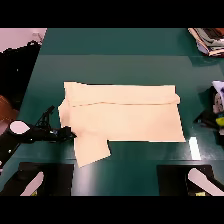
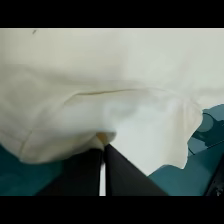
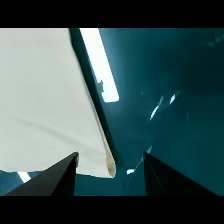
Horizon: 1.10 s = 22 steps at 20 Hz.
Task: Fold the shirts.
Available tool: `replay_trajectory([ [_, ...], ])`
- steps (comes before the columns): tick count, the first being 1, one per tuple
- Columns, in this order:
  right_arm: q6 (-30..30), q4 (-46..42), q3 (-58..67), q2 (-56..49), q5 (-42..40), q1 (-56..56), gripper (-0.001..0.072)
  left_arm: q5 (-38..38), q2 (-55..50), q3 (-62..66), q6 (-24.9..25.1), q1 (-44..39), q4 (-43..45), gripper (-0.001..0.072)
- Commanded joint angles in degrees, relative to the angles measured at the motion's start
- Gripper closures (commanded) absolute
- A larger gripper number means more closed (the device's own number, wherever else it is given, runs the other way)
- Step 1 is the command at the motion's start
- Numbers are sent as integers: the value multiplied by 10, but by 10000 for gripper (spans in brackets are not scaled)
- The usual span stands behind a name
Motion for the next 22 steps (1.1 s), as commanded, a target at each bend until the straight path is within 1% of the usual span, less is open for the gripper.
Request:
replay_trajectory([
  [1,-1,5,-104,0,-17,-42,227,-1,0,20,7,0,-6,683],
  [4,-1,5,-145,0,-42,-18,235,0,0,20,7,0,-6,683],
  [5,-1,5,-148,0,-46,-3,270,0,0,20,7,0,-5,683],
  [8,0,5,-134,0,-54,41,286,-2,0,20,7,0,-5,683],
  [9,0,6,-127,0,-53,56,350,-3,0,20,7,0,-5,683],
  [10,0,5,-121,0,-49,69,448,-7,0,20,7,0,-5,683],
  [12,-4,2,-109,0,-41,96,672,-20,1,21,8,0,11,684],
  [13,-16,2,-100,0,-30,104,698,-35,5,23,7,0,26,685],
  [15,-25,1,-76,1,4,112,698,-69,31,30,-7,0,57,685],
  [18,-25,-6,-50,47,39,108,698,-125,126,30,-59,0,90,685],
  [21,-25,-48,-47,138,86,93,699,-235,228,37,-119,0,90,685],
  [22,-25,-47,-47,167,102,84,699,-266,257,47,-144,0,90,685],
])
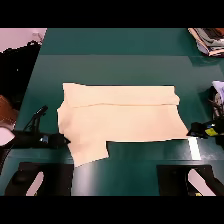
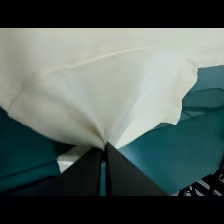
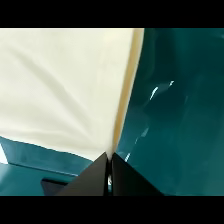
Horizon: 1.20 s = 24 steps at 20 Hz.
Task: Fold the shirts.
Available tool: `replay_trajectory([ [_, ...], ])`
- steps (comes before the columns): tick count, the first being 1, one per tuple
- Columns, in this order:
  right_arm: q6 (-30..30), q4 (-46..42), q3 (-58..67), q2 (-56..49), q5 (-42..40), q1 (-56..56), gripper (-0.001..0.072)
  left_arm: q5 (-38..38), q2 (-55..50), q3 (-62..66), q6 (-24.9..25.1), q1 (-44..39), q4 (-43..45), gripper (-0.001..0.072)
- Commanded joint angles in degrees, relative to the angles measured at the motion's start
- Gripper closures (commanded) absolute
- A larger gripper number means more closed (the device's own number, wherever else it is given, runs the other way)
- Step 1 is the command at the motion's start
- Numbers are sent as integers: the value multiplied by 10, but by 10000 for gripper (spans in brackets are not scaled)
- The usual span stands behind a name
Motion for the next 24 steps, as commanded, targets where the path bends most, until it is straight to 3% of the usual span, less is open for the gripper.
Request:
replay_trajectory([
  [1,-1,-19,8,90,54,-19,699,-111,102,29,-86,0,12,685],
  [5,12,-16,64,82,48,15,699,-70,79,115,-86,0,23,685],
  [9,21,-16,175,-38,-13,87,699,33,-87,153,-19,0,36,684],
  [14,39,-15,340,-247,-43,121,699,180,-330,254,13,0,38,683],
  [18,40,29,443,-372,-44,123,698,212,-471,346,13,0,36,683],
  [21,40,84,502,-440,-44,118,693,235,-519,383,13,0,33,680],
  [22,40,95,518,-456,-44,118,576,244,-522,387,12,0,33,560],
  [23,40,103,531,-469,-44,118,352,252,-522,387,12,0,31,306],
  [24,40,106,545,-479,-43,118,271,252,-522,390,12,0,25,203],
])
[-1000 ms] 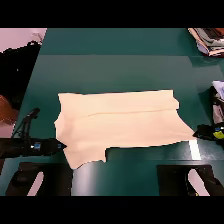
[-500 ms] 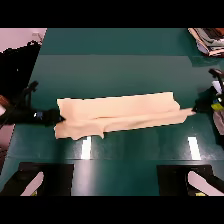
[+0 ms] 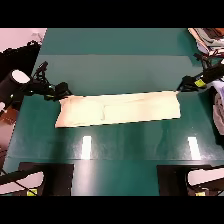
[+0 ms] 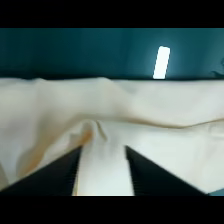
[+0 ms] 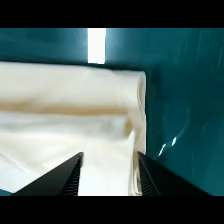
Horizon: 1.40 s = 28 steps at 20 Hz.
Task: Fold the shirts.
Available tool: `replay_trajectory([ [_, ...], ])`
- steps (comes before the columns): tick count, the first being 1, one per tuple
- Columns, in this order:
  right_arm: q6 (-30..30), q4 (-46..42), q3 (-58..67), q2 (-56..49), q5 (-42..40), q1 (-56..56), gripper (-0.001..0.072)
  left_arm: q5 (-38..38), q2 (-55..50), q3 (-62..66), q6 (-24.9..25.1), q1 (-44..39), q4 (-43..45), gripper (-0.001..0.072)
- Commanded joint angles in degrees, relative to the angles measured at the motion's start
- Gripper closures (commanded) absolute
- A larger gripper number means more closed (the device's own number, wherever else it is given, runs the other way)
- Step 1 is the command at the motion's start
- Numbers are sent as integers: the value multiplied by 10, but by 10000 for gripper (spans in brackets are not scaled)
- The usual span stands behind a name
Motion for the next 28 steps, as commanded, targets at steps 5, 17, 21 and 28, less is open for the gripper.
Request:
replay_trajectory([
  [5,-13,36,57,-50,37,-19,271,-43,-23,65,2,-1,-11,209],
  [17,-87,148,-134,-46,45,-131,97,-13,-23,73,61,-85,-65,684],
  [21,-107,156,-189,-46,6,-95,146,61,-27,73,56,-160,-66,684],
  [28,-145,157,-129,-34,49,-38,699,94,-105,88,40,-263,-71,685],
])
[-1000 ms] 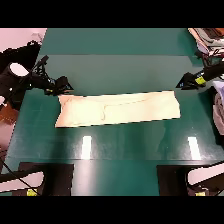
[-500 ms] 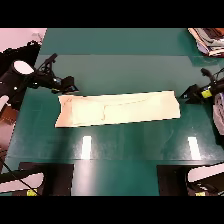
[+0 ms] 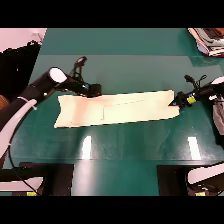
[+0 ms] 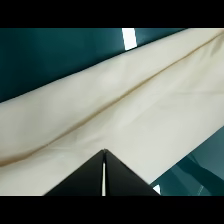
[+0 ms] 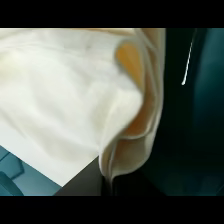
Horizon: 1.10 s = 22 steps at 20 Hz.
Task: Fold the shirts.
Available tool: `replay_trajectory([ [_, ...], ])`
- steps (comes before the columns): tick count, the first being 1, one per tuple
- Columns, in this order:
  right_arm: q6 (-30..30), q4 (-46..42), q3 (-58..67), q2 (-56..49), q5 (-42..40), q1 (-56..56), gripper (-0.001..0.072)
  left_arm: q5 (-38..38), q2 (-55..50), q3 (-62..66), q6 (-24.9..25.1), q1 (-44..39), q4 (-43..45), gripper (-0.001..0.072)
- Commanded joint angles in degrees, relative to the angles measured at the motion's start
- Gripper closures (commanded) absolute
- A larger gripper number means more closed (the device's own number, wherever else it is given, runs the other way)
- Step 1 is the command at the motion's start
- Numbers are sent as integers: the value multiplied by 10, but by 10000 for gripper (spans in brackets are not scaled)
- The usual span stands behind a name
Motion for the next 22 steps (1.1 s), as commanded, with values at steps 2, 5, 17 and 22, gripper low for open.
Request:
replay_trajectory([
  [2,7,24,71,36,57,37,699,24,-70,39,-7,-59,-3,685],
  [5,63,77,132,90,59,75,699,17,-134,97,-7,-84,-3,685],
  [17,128,126,323,135,42,237,699,-32,-194,137,-20,-96,33,685],
  [22,111,127,325,135,22,284,699,-63,-152,137,-19,-65,41,684],
])
